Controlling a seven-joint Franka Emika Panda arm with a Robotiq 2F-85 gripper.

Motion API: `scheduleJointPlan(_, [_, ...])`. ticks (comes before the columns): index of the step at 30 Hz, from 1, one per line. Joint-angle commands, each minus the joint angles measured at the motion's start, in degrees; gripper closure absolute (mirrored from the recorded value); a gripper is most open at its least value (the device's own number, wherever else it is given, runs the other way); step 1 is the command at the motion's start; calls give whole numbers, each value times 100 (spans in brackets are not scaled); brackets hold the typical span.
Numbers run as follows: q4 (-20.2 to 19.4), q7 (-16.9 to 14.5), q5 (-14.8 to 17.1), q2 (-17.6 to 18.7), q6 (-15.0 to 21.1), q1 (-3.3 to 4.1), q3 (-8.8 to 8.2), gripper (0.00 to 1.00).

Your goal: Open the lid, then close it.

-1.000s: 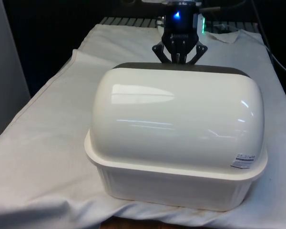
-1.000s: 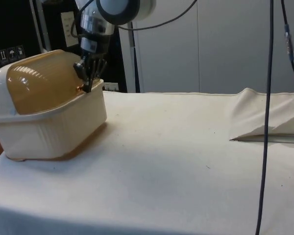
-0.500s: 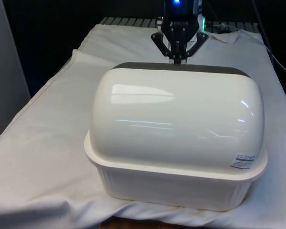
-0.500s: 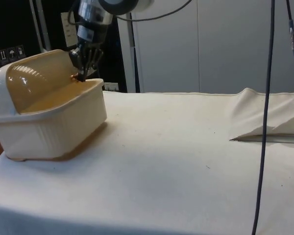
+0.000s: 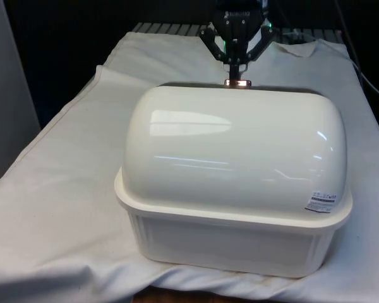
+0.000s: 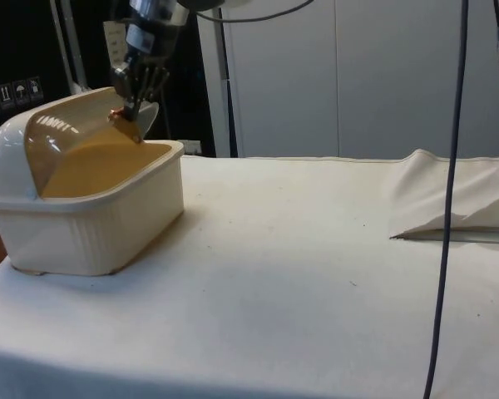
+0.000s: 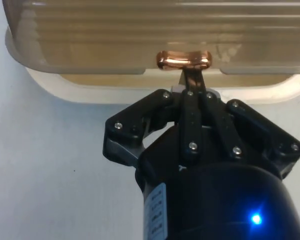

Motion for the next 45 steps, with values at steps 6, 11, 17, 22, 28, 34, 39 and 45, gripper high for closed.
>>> scheduleJointPlan(6, [183, 69, -17, 74, 126, 17, -29, 100])
scheduleJointPlan(11, [418, 69, 0, 229, 160, 23, -11, 100])
scheduleJointPlan(17, [785, 74, 17, 493, 183, 17, 6, 100])
scheduleJointPlan(22, [911, 80, 11, 521, 195, 17, -6, 100])
scheduleJointPlan(28, [894, 92, -6, 458, 195, 23, -23, 100])
scheduleJointPlan(34, [911, 120, -23, 464, 223, 34, -34, 100])
scheduleJointPlan(39, [945, 132, -29, 441, 235, 40, -40, 100])
scheduleJointPlan(45, [985, 126, -23, 378, 246, 34, -40, 100])
